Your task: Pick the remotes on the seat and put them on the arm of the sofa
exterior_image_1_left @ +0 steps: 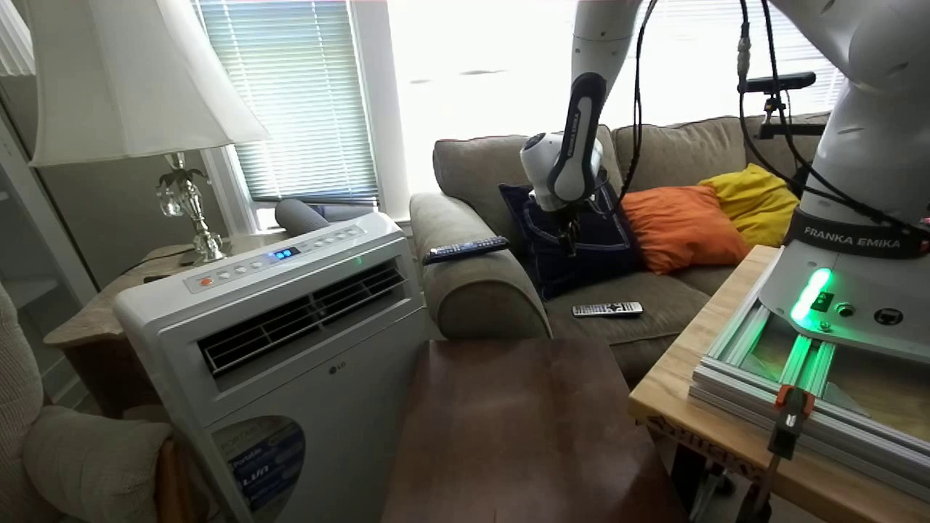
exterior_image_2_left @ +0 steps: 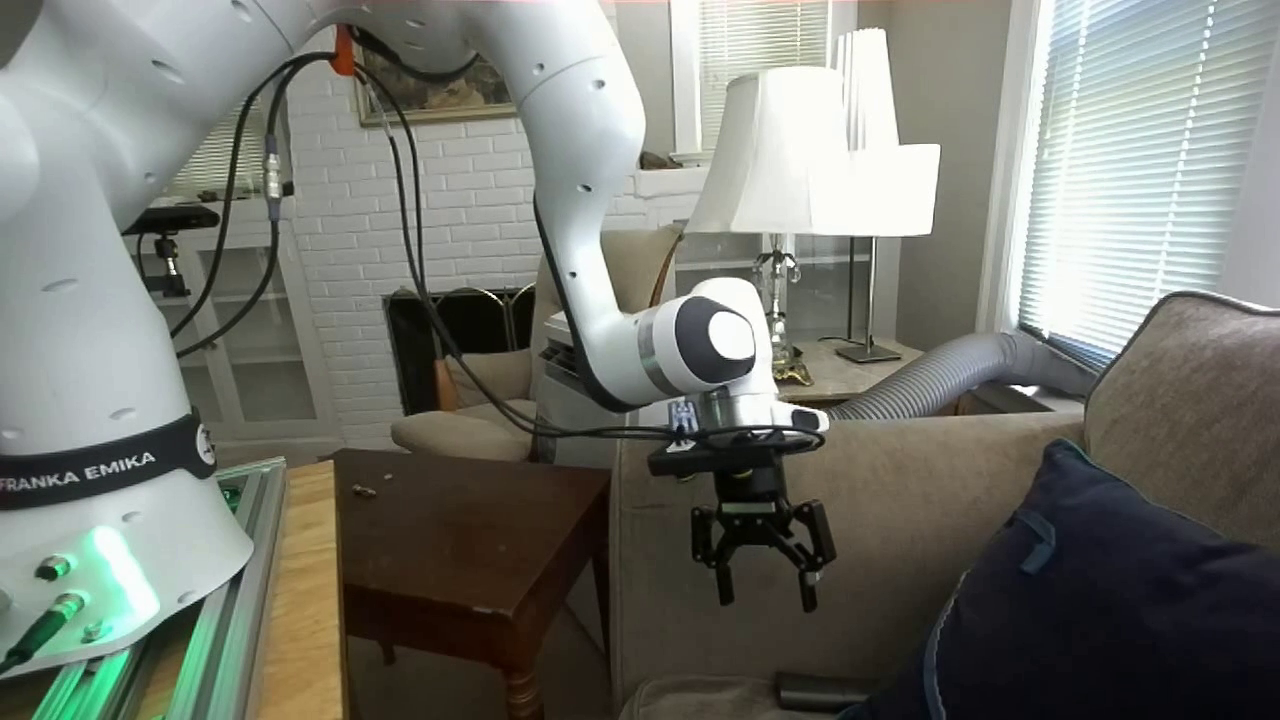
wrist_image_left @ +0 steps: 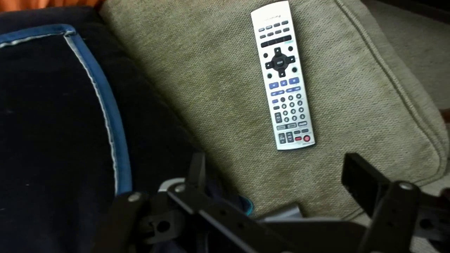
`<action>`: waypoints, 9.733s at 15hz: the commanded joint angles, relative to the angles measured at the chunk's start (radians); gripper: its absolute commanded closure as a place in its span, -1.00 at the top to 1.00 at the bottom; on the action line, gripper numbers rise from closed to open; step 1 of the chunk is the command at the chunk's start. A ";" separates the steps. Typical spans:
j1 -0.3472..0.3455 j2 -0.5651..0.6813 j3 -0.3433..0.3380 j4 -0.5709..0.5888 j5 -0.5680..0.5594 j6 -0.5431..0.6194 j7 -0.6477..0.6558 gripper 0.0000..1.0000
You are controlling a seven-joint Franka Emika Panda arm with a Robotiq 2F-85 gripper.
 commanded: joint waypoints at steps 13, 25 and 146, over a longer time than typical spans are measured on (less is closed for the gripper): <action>0.033 0.233 -0.066 0.214 -0.021 -0.259 -0.005 1.00; -0.278 0.462 0.124 0.446 0.037 -0.179 -0.452 1.00; 0.091 -0.270 0.177 0.051 0.029 -0.074 -0.367 -0.35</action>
